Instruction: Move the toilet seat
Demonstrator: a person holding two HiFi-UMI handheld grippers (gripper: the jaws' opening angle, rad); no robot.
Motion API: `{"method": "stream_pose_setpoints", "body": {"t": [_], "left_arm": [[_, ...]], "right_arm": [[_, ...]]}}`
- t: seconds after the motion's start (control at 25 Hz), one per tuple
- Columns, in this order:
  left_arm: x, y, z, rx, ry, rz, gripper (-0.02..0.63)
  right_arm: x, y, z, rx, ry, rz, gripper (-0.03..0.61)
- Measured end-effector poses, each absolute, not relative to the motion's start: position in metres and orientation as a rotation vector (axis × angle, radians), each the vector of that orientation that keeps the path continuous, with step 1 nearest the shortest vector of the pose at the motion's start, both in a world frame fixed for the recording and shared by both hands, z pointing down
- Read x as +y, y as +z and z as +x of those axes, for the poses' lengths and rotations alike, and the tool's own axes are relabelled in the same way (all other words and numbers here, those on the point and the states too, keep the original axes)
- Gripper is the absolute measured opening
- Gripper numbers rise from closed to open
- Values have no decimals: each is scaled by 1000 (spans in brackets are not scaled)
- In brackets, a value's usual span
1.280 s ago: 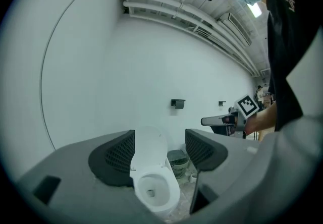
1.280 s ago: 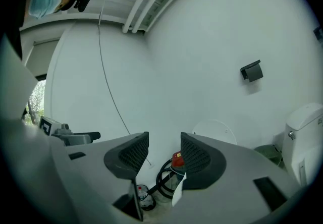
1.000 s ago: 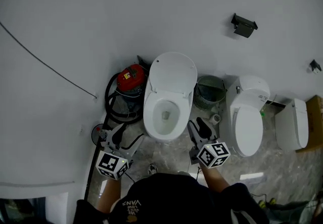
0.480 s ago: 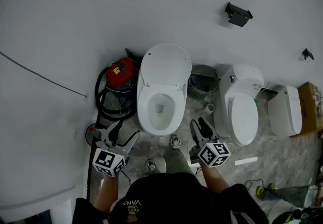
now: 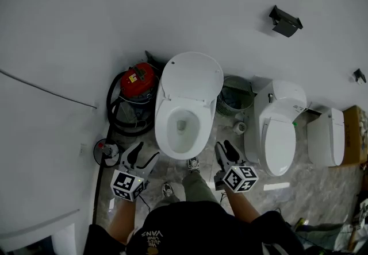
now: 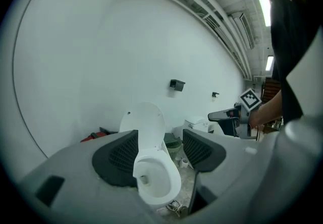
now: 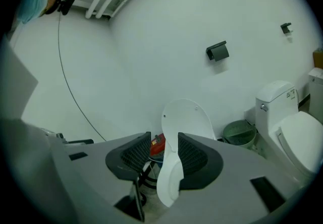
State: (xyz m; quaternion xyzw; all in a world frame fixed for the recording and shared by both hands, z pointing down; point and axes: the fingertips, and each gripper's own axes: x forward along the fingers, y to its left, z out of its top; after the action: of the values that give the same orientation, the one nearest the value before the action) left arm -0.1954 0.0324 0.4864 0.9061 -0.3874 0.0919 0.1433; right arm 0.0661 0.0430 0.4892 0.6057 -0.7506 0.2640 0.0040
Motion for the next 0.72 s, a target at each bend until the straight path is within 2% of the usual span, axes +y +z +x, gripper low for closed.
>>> {"method": "stream_pose_setpoints", "body": {"t": [0.36,0.6,0.72], "left_arm": [[-14,550,-179,-1147,165,2335,261],[-37,595,-175,-1177,209,2239,270],[-45,622,-174,-1193,222,2179,273]], "right_arm": [[0,559,103,-2196,900,1833,162],[-6,625,124,-2066,1366,1962,163],[0,659,125,-1994,1535,1969,137]]}}
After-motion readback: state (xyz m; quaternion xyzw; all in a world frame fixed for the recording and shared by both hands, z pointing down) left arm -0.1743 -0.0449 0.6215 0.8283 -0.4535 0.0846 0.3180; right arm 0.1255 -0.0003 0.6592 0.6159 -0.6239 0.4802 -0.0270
